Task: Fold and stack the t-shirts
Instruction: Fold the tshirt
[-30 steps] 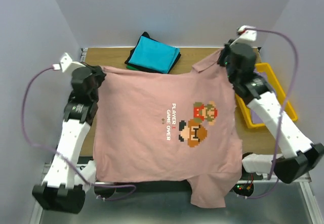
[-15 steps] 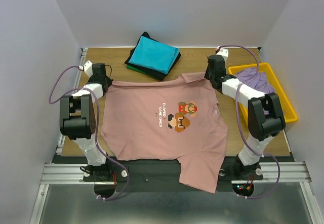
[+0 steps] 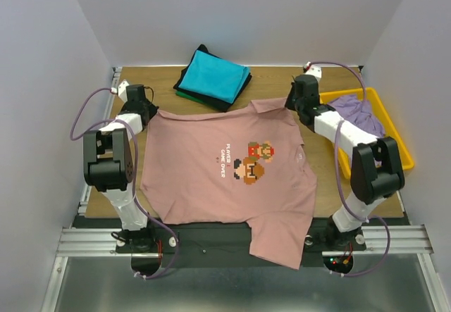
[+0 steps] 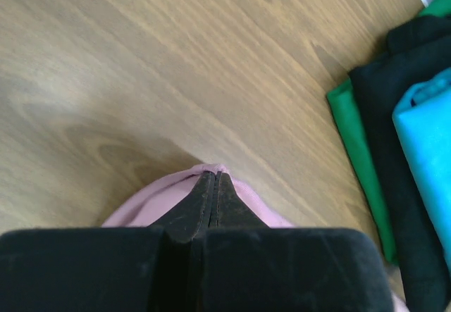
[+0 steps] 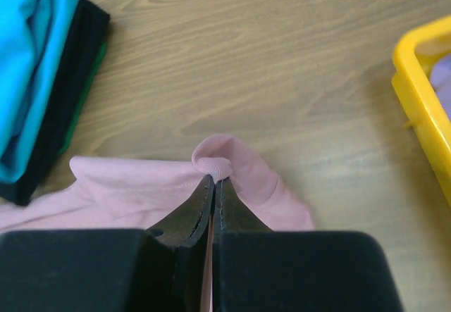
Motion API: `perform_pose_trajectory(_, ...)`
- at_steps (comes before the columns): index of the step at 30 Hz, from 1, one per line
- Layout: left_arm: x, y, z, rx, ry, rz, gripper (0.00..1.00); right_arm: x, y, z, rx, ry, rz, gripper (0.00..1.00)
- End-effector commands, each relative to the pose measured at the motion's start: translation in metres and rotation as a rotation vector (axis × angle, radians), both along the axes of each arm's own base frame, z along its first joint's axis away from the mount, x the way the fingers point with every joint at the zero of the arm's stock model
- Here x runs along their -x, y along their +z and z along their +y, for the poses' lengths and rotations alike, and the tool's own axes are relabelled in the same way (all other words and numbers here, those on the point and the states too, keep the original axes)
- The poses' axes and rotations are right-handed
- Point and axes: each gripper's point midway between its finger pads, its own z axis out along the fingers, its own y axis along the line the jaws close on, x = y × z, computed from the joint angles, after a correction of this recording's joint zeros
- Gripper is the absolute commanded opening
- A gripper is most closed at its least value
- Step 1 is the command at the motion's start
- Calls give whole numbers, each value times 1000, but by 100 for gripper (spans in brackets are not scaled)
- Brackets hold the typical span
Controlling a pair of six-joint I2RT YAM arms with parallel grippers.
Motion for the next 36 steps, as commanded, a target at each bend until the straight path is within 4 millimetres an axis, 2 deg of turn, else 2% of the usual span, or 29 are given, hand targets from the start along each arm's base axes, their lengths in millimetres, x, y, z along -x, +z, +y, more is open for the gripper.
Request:
perform_pose_trajectory(1,19,31,-9,28,-33,-27,0,34,26,-1,-82,7,-2,0)
perform_pose_trajectory(2,24,31,-7,25,-23,-16,0,43,20,0,-90,22,28,0)
perform_pose_trajectory(3,36,29,-6,23,-14,7,0,52,30,6,-129,54,15,0)
perform_pose_trajectory(5,49,27,-1,8,22,29,0,69,21,11,-155,92,57,0)
perform_pose_trajectory(6,61,25,1,6,35,50,0,76,22,14,-178,108,67,1)
perform_pose_trajectory(8,73,23,6,-3,69,65,0,92,24,12,-188,107,85,0)
perform_pose_trajectory(9,86,19,5,4,76,86,0,98,19,9,-192,95,103,0)
perform_pose_trajectory(11,100,17,4,5,77,91,0,116,15,5,-189,89,136,0)
perform_pose_trajectory(15,121,9,0,29,81,119,0,143,7,-2,-202,75,179,0)
perform_pose_trajectory(17,135,1,6,17,121,166,0,158,5,-9,-190,56,200,0)
perform_pose_trajectory(20,149,-7,10,8,155,200,0,176,1,-18,-183,20,228,1)
perform_pose_trajectory(23,155,-13,8,17,154,216,0,192,-9,-17,-198,29,280,1)
perform_pose_trajectory(26,157,-16,5,29,138,231,0,202,-18,-15,-208,40,327,1)
perform_pose_trajectory(30,168,-22,14,-11,182,273,0,211,-33,-20,-186,15,389,1)
perform_pose_trajectory(33,174,-25,18,-22,204,295,0,217,-49,-23,-169,-3,441,4)
perform_pose_trajectory(36,184,-25,23,-27,247,318,1,224,-67,-31,-147,-56,490,12)
